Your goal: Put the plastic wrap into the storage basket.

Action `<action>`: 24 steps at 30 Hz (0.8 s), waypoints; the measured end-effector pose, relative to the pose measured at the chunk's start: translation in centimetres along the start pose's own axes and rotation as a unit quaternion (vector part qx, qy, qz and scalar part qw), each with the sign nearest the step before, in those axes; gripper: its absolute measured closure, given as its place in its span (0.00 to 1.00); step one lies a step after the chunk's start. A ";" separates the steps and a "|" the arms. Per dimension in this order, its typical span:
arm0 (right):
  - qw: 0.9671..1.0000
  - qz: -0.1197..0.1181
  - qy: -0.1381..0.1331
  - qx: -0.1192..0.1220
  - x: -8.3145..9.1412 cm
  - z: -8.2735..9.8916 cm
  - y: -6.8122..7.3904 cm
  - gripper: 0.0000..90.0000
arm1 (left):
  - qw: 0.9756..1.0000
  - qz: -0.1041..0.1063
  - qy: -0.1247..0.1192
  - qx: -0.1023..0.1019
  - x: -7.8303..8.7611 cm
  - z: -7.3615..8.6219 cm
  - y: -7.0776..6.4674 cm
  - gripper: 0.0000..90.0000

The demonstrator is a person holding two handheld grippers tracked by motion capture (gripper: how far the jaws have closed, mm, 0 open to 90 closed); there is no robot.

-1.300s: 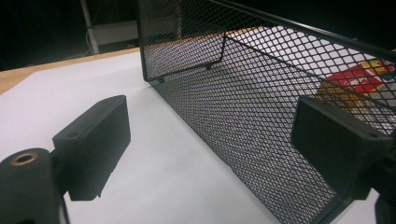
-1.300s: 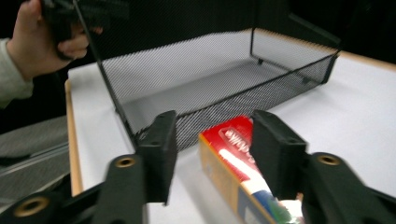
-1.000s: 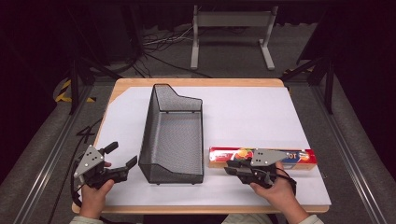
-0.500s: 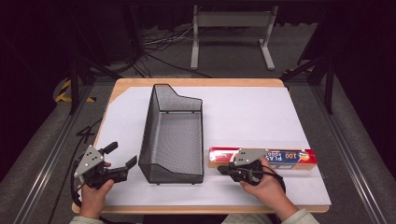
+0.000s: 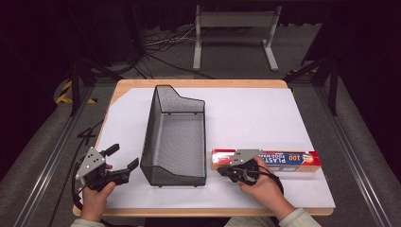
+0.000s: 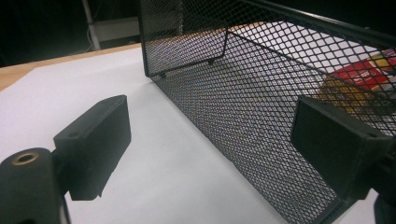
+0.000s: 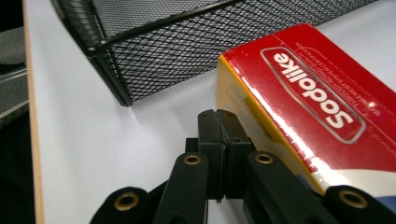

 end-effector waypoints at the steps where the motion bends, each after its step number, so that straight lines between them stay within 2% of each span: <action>1: 1.000 0.005 0.004 0.000 -0.1 -0.1 -0.1 1.00 | 1.000 0.000 -0.001 0.002 0.0 0.0 0.0 0.15; 11: 0.999 0.020 0.026 -0.007 -0.4 -0.9 -0.6 1.00 | 1.000 -0.002 0.000 0.001 0.1 0.0 0.1 0.15; 18: 0.998 0.046 0.039 -0.019 -1.0 -1.5 -1.9 1.00 | 1.000 -0.003 0.000 0.001 0.1 0.0 0.1 0.15; 24: 0.996 0.060 0.045 -0.052 -1.4 -2.0 -3.4 1.00 | 1.000 -0.003 0.001 0.003 0.0 0.0 0.1 0.15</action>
Point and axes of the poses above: each handheld gripper's, and its own axes: x roughly backward along the jaws, z roughly out of its underside, y roughly to its left, the point moved 2 cm from there along -x, roughly forward along the jaws, and after that the axes turned 10 degrees about x, right-handed, at the moved point
